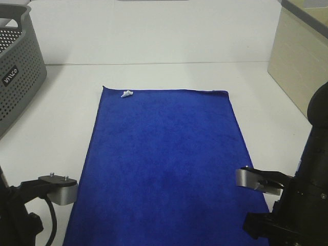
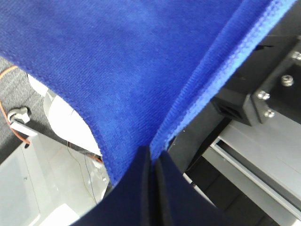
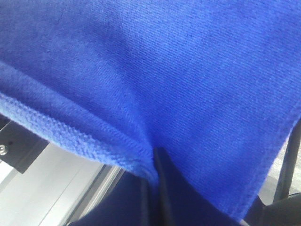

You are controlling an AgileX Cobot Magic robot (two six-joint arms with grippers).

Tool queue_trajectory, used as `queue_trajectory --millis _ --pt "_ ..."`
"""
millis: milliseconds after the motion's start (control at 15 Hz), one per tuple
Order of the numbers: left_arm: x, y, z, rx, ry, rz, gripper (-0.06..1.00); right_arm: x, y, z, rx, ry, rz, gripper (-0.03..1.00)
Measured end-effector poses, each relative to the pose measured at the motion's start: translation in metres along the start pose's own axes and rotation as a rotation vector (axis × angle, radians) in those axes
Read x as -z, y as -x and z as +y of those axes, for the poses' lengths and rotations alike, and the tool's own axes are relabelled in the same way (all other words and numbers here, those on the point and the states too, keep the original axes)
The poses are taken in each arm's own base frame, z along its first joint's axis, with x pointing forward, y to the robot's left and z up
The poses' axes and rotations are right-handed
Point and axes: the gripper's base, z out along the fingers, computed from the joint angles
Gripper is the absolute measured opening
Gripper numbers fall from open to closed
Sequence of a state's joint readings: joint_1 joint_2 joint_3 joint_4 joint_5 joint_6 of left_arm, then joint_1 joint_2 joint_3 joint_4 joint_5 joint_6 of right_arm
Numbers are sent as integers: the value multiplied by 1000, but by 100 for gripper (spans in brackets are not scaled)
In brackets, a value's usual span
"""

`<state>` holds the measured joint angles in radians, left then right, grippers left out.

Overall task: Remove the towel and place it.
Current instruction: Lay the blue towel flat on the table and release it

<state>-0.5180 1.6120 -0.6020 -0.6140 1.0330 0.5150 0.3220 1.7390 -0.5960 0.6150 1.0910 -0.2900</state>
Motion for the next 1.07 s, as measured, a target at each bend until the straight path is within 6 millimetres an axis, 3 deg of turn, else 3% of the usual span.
queue_trajectory --millis 467,667,1000,1067 --pt "-6 5 1 -38 -36 -7 3 -2 3 -4 14 -21 -7 7" --pt "-6 4 2 -41 -25 -5 14 -2 2 -4 18 -25 3 22" --pt "-7 6 3 -28 -23 -36 58 -2 4 -2 3 -4 -15 69" --pt "-7 6 2 -26 -24 -38 64 -2 4 -2 5 -7 -16 74"
